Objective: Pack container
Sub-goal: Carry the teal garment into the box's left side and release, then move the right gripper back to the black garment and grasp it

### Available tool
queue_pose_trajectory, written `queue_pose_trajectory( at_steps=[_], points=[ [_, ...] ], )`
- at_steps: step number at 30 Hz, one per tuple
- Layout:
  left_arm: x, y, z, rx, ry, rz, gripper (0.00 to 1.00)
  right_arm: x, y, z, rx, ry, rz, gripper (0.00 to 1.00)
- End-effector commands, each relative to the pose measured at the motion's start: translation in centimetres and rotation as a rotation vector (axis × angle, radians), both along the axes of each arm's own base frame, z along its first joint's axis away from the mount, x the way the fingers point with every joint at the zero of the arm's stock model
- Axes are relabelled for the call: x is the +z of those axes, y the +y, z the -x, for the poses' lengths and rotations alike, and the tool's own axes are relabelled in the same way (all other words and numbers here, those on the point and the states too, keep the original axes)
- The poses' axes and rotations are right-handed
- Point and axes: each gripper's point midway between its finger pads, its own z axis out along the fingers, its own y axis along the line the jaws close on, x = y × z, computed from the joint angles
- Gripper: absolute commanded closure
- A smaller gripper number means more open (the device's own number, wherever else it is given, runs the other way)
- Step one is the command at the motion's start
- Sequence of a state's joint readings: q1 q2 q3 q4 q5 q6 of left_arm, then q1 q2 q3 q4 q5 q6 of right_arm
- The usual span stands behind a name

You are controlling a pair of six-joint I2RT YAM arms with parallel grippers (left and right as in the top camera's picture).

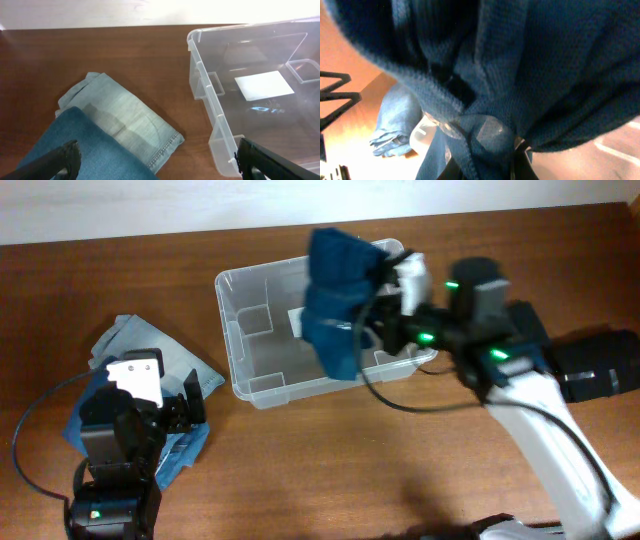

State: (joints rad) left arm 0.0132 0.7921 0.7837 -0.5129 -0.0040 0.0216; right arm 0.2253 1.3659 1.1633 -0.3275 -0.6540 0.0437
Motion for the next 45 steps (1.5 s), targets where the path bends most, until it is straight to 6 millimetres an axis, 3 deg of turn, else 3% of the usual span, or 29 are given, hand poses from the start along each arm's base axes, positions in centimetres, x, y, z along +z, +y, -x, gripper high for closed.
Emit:
queue_pose_trajectory(
  at_steps=[1,7,12,13,16,18,23,25,29,31,33,36,38,39,42,45],
  points=[
    [1.0,-0.2,-0.2,-0.005,-0.022,0.008,0.01,-3.5,4.5,-1.5,0.095,0.037,0.012,0.96],
    [0.9,-0.2,-0.1,-0.007,-0.018,0.01,0.01,-11.8,9.8,-1.7,0.197,0.187,0.045,0.96],
    [0.6,-0.2,0.0,-0.007,-0.004,0.01,0.01,-14.8,11.6,-1.4,0.222,0.238,0.063,0.92],
    [0.6,-0.2,0.1,-0.007,-0.004,0.01,0.01,-14.9,11.6,-1.7,0.206,0.244,0.062,0.87],
    [0.6,-0.2,0.1,-0.007,-0.004,0.01,0.01,-14.5,11.6,-1.9,0.204,0.231,0.058,0.51],
    [0.6,-0.2,0.1,-0.007,-0.004,0.01,0.0,-14.0,11.7,-2.1,0.204,0.225,0.056,0.01],
    [0.6,-0.2,0.1,-0.007,-0.004,0.009,0.01,-11.9,10.1,-4.2,0.108,0.229,0.113,0.01],
    [0.6,-0.2,0.1,-0.007,-0.004,0.01,0.01,-10.4,8.0,-5.5,0.013,0.24,0.174,0.02],
    [0.6,-0.2,0.1,-0.007,-0.004,0.009,0.01,-5.7,1.7,-7.5,-0.23,0.23,0.28,0.01],
    [0.6,-0.2,0.1,-0.007,-0.004,0.01,0.01,-3.4,-2.5,-7.9,-0.398,0.243,0.295,0.01],
    [0.6,-0.2,0.1,-0.007,-0.004,0.009,0.01,-1.1,-8.2,-7.6,-0.608,0.28,0.261,0.02],
    [0.6,-0.2,0.1,-0.007,-0.004,0.01,0.01,0.5,-15.1,-5.9,-0.818,0.359,0.179,0.02],
    [0.6,-0.2,0.1,-0.007,-0.004,0.01,0.01,0.5,-20.3,-4.2,-0.968,0.437,0.132,0.02],
    [0.6,-0.3,0.1,-0.007,-0.004,0.01,0.01,-0.2,-24.7,-2.4,-1.057,0.514,0.093,0.02],
    [0.6,-0.2,0.1,-0.007,-0.004,0.01,0.01,-2.5,-28.8,-0.4,-1.093,0.627,0.019,0.02],
    [0.6,-0.2,0.1,-0.007,-0.003,0.01,0.01,-5.8,-31.1,0.9,-1.087,0.708,-0.079,0.02]
  ],
)
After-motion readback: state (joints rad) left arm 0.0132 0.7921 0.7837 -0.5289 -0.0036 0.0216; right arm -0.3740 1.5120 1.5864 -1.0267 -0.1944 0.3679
